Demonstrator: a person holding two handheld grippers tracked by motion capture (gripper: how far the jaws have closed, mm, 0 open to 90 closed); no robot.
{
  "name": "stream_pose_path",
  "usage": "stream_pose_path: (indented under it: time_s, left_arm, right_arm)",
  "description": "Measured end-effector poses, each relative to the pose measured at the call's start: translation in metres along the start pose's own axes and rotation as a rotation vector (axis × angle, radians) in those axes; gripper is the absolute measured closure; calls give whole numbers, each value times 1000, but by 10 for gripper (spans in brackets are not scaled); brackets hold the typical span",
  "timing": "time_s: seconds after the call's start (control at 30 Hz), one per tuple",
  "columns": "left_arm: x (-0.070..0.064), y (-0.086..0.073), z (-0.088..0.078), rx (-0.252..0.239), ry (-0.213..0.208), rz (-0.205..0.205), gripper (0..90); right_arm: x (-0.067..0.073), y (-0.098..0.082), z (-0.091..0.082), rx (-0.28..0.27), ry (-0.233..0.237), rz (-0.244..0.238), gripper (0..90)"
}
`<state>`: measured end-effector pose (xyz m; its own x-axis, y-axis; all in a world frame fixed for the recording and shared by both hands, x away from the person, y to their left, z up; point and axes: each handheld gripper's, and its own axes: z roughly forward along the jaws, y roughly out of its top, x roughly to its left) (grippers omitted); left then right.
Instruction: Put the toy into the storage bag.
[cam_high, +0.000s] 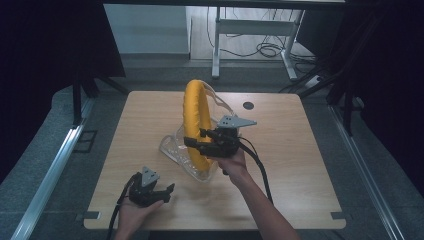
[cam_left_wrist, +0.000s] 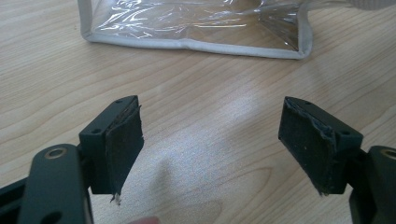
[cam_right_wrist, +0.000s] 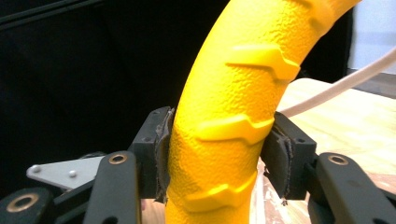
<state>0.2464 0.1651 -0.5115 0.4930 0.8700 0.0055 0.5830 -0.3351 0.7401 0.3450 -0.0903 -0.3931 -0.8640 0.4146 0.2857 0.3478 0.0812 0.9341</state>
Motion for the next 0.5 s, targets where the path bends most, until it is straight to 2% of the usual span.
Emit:
stream_pose_path:
  time_s: [0.2, 0.37, 0.5]
  left_arm:
    - [-1, 0, 0, 0, -1, 0, 219]
    - [-1, 0, 0, 1, -1, 0, 219]
    - [-1, 0, 2, 6, -2, -1, 219]
  right_arm:
    - [1, 0, -2, -7, -63, -40, 434]
    - [3, -2, -2, -6, -78, -64, 408]
    - [3, -1, -5, -16, -63, -68, 404]
